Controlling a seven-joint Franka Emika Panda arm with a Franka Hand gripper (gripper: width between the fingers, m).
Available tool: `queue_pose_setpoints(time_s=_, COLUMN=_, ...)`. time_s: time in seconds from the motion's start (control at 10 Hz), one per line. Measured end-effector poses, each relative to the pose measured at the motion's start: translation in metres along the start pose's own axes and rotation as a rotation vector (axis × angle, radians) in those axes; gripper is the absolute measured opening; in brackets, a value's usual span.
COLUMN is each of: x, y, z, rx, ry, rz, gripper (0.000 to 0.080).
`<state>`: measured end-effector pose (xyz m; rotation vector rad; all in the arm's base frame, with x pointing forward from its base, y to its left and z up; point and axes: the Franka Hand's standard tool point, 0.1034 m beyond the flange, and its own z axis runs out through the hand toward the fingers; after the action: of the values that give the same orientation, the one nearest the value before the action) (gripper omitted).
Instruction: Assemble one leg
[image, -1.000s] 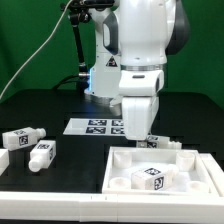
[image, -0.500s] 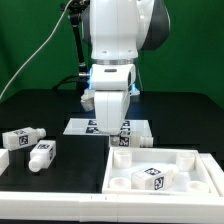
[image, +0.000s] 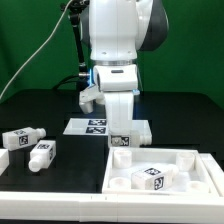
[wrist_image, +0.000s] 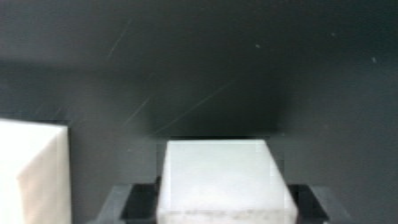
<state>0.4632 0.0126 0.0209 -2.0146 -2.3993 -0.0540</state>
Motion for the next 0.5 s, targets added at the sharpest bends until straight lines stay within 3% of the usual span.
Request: queue_pose_setpoints(time_s=0.5, x=0.0074, y=-0.0045, z=0.0039, rx=0.028, ry=-0.040, rz=-0.576, gripper=0.0284)
